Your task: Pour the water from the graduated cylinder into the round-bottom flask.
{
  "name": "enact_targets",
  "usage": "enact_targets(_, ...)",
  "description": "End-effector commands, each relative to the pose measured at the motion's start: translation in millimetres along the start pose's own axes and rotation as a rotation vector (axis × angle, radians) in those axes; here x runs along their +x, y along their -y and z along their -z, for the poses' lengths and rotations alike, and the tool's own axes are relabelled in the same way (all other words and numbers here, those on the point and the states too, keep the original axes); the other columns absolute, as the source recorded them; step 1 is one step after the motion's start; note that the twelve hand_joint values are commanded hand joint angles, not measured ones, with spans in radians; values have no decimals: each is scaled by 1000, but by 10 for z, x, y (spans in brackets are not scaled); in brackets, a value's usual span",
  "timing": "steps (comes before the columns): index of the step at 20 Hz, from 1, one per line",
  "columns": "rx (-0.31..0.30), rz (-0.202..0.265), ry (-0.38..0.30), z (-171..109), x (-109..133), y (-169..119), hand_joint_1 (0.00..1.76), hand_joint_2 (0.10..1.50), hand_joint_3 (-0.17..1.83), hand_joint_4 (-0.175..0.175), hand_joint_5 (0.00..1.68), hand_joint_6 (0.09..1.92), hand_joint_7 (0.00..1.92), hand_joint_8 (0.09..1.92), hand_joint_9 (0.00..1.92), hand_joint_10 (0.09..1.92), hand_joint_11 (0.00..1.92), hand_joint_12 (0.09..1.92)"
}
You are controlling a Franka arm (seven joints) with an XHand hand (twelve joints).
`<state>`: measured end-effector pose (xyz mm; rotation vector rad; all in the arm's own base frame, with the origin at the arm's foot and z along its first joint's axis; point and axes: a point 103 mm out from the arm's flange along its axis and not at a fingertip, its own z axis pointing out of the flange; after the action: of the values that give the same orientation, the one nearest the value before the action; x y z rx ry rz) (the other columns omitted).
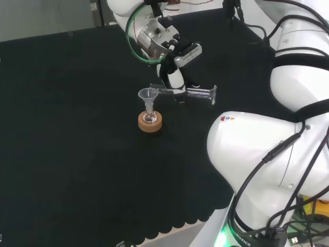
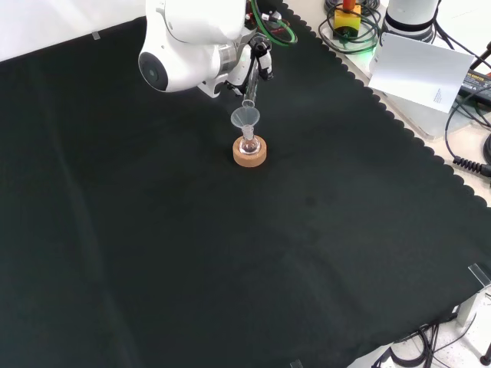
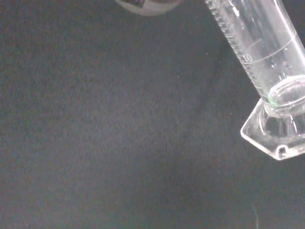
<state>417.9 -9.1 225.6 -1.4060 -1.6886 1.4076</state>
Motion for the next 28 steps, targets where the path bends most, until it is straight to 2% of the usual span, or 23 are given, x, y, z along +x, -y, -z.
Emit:
enact_targets(1,-64,25,-9,-20,-6,25,1148,1146,0,-175,929,1076,1267,297,1477,87,1278,747)
enact_targets(7,-102,45,-22,-41,-26,52,1147,1147,0,-175,927,1079,1268,294,1477,87,1277,746)
enact_targets(10,-141,61,-34,-49,-51,73,1147,1147,0,-175,926,1080,1269,293,1477,87,1277,746)
enact_targets(12,-179,84,-57,-56,-97,98,1147,1147,0,-175,926,1081,1270,293,1478,87,1277,745)
enact_targets(14,-258,104,-97,-69,-170,130,1147,1147,1,-175,925,1082,1271,292,1479,87,1277,745)
enact_targets(16,-341,122,-119,-94,-225,162,1218,1129,0,-175,944,1040,1095,750,1482,87,1280,744)
enact_targets(17,-377,131,-127,-108,-245,172,1236,1126,1,-175,945,1036,1042,884,1483,87,1279,745)
enact_targets(18,-414,141,-139,-125,-263,182,1206,1134,5,-175,932,1061,1058,832,1483,87,1277,748)
enact_targets(20,-476,167,-170,-157,-298,188,1164,1142,4,-175,927,1077,1162,576,1485,87,1277,749)
enact_targets(22,-528,181,-193,-180,-324,188,1152,1143,1,-175,933,1070,1237,410,1488,87,1280,745)
enact_targets(24,-571,193,-207,-195,-339,178,1150,1142,0,-175,936,1067,1262,358,1492,87,1283,743)
enact_targets(28,-606,214,-219,-214,-342,128,1150,1142,0,-175,938,1065,1278,340,1499,87,1290,744)
